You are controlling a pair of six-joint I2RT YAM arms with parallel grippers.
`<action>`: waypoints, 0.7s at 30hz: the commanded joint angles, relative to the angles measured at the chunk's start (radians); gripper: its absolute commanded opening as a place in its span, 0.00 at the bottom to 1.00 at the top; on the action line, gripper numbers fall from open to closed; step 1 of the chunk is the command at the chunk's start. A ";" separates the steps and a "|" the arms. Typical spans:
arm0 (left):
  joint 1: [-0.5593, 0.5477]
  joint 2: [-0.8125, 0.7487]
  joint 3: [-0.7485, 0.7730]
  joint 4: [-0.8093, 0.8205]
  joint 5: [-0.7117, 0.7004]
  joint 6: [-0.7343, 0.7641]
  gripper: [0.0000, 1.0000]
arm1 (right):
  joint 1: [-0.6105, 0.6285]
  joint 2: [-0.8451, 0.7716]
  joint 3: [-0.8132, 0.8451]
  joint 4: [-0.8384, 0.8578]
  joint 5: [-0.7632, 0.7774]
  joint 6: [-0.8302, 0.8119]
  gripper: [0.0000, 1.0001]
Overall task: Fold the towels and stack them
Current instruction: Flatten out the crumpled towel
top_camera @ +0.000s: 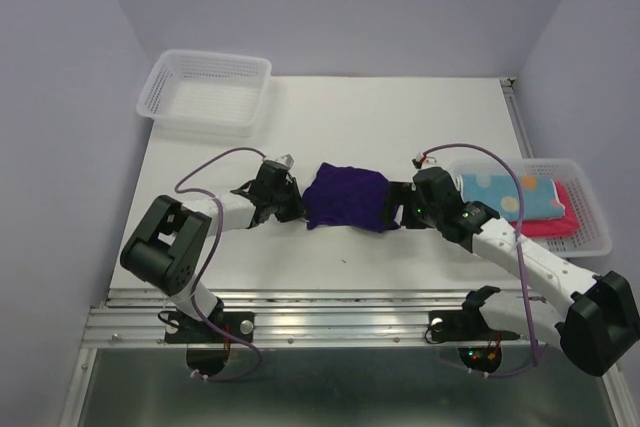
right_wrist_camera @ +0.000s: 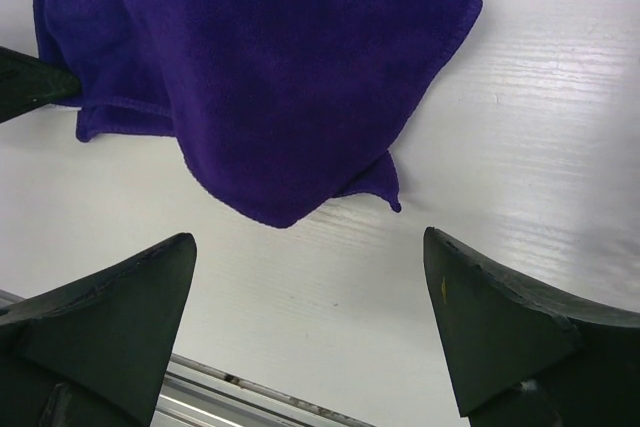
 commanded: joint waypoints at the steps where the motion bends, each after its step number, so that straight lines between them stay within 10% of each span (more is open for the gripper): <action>1: -0.008 -0.048 0.021 -0.026 -0.017 0.000 0.00 | 0.001 -0.018 -0.027 0.003 0.008 0.015 1.00; 21: -0.054 -0.294 0.097 -0.262 -0.112 0.015 0.01 | 0.090 0.065 -0.036 0.038 -0.011 -0.016 1.00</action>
